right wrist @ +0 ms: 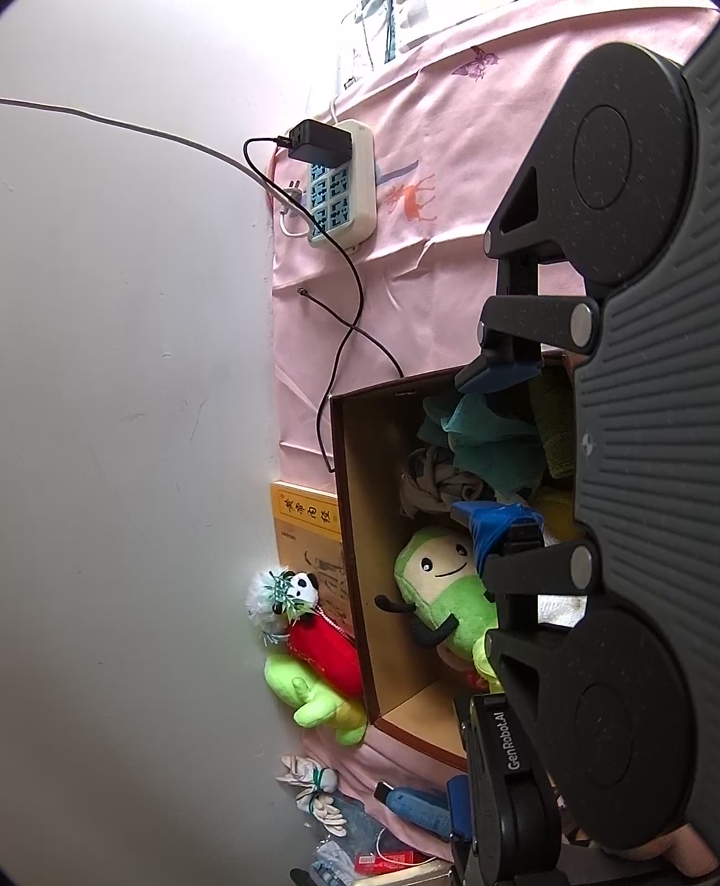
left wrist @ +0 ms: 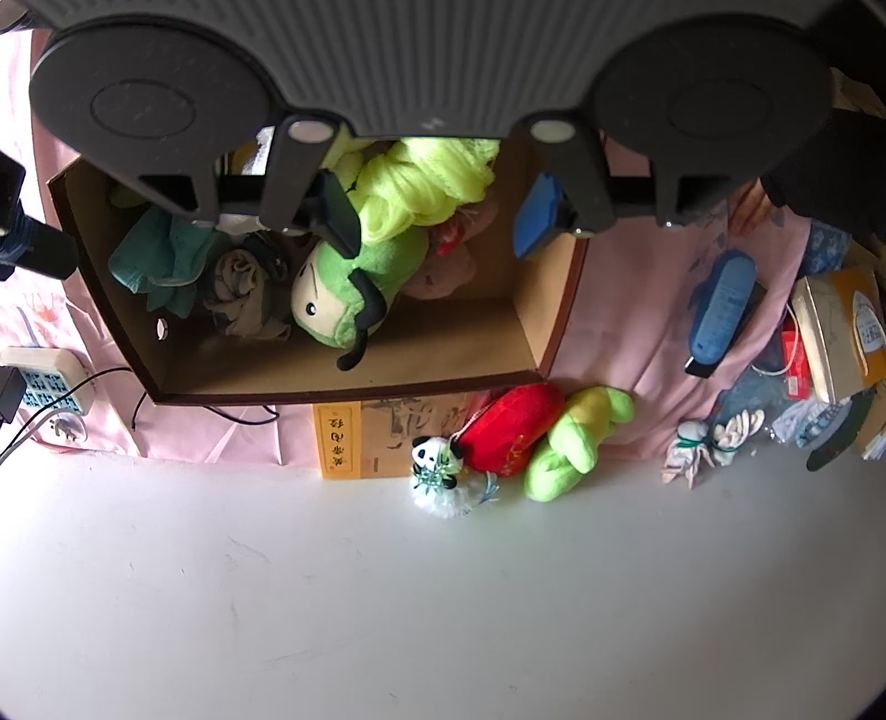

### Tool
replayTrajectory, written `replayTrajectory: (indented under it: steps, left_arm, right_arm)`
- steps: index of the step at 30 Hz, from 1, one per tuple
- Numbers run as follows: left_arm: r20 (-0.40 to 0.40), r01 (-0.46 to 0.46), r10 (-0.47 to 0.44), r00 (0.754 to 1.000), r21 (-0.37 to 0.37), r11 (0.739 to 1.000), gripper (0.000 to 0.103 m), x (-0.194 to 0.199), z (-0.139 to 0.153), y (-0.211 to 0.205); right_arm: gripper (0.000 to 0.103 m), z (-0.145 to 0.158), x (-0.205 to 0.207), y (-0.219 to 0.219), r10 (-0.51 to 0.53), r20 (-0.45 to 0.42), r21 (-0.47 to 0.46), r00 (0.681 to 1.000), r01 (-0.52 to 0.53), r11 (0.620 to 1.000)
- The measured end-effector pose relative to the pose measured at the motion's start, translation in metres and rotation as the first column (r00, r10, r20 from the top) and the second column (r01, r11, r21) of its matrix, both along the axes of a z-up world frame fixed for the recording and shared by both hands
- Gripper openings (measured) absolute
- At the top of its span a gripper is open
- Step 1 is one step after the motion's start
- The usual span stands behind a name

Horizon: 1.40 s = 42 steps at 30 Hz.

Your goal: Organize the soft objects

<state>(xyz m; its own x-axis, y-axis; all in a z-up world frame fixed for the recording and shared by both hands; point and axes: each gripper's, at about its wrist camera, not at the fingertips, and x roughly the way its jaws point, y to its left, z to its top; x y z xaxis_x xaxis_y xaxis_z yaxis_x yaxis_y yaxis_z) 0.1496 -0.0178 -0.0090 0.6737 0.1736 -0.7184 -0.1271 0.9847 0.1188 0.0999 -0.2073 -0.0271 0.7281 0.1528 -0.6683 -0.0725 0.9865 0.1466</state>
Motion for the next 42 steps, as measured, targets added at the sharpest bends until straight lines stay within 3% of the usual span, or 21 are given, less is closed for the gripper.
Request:
replayTrajectory:
  steps: [23,42]
  left_arm:
    - [0.008,-0.005,0.005,1.0,-0.012,1.0,0.061,-0.006,-0.001,0.001]
    - [0.007,0.05,-0.05,0.999,-0.015,0.999,0.061,-0.011,-0.001,-0.01]
  right_arm:
    - [0.028,0.001,-0.004,-0.003,-0.001,0.011,0.006,1.0,0.001,1.0]
    - [0.028,0.001,-0.009,-0.01,-0.014,0.03,0.031,0.999,0.013,0.999]
